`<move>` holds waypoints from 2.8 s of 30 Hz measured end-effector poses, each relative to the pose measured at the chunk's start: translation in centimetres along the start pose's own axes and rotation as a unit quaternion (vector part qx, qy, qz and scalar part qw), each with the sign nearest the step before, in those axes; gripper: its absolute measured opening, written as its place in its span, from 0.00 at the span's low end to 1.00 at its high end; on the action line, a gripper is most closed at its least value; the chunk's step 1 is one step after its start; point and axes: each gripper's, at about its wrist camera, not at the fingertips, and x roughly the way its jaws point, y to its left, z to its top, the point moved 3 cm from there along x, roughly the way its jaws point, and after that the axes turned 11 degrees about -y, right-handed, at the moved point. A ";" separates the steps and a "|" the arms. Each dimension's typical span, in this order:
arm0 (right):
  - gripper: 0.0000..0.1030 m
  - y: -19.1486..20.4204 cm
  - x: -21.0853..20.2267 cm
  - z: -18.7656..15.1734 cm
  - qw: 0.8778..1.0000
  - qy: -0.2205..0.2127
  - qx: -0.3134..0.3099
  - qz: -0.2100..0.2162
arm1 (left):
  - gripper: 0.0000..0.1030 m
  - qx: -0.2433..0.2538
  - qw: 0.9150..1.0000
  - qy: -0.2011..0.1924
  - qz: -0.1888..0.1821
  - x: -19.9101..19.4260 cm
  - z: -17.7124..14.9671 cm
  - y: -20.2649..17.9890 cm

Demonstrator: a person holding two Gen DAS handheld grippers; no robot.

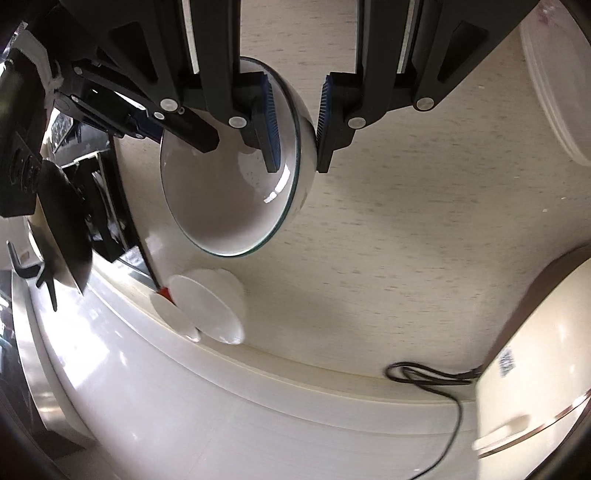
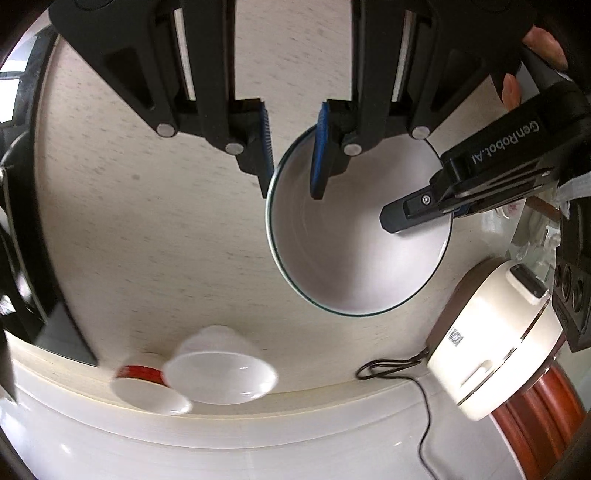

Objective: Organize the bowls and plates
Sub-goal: 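Carry both held bowls toward the counter beside the plate stack, then lower the held bowls onto the counter and open both tools, then withdraw both open tools toward the remaining bowls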

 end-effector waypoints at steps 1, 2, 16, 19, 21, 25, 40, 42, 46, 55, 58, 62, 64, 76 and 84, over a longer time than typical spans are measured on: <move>0.22 0.7 0.4 0.0 1.000 0.002 -0.003 0.004 | 0.20 -0.003 1.000 -0.002 0.004 -0.2 0.0 0.6; 0.22 1.3 0.8 0.1 1.000 0.005 -0.007 0.009 | 0.20 -0.007 1.000 -0.004 0.008 -0.4 0.0 1.3; 0.22 9.4 5.1 0.8 0.995 0.030 -0.070 0.065 | 0.20 -0.070 0.995 -0.023 0.062 -2.3 1.1 8.8; 0.22 10.1 5.6 0.9 0.994 0.036 -0.078 0.069 | 0.20 -0.076 0.995 -0.023 0.066 -2.2 1.2 9.3; 0.22 10.3 5.9 0.9 0.994 0.038 -0.080 0.070 | 0.19 -0.077 0.994 -0.023 0.069 -2.1 1.3 9.5; 0.22 10.7 6.6 1.3 0.993 0.044 -0.079 0.073 | 0.20 -0.087 0.993 -0.022 0.077 -2.1 1.5 10.3; 0.22 11.2 8.0 1.8 0.991 0.064 -0.084 0.082 | 0.19 -0.095 0.990 0.007 0.103 -0.6 1.1 11.0; 0.22 11.2 8.1 1.8 0.991 0.065 -0.083 0.081 | 0.20 -0.094 0.990 0.016 0.107 -0.2 0.8 10.9; 0.22 11.1 7.8 1.9 0.991 0.063 -0.084 0.082 | 0.20 -0.084 0.989 0.023 0.118 0.1 0.5 10.7; 0.32 10.7 6.7 2.2 0.992 0.051 -0.070 0.095 | 0.52 -0.046 0.984 -0.006 0.173 -1.6 0.8 9.8; 0.47 10.3 5.7 2.4 0.993 0.035 -0.063 0.099 | 0.53 -0.043 0.981 -0.015 0.191 -2.4 0.6 9.7; 0.51 9.6 4.2 2.1 0.992 0.020 -0.052 0.111 | 0.54 -0.020 0.978 -0.042 0.203 -4.0 0.4 8.3; 0.51 9.1 3.4 2.0 0.992 0.012 -0.049 0.114 | 0.56 -0.001 0.975 -0.061 0.214 -4.9 0.4 7.2; 0.58 5.0 -0.8 0.8 0.993 -0.015 -0.028 0.113 | 0.70 0.038 0.962 -0.144 0.228 -7.9 -0.5 0.9; 0.59 0.4 -2.8 0.8 0.995 -0.019 0.000 0.093 | 0.71 0.067 0.963 -0.153 0.213 -7.4 -1.1 -3.6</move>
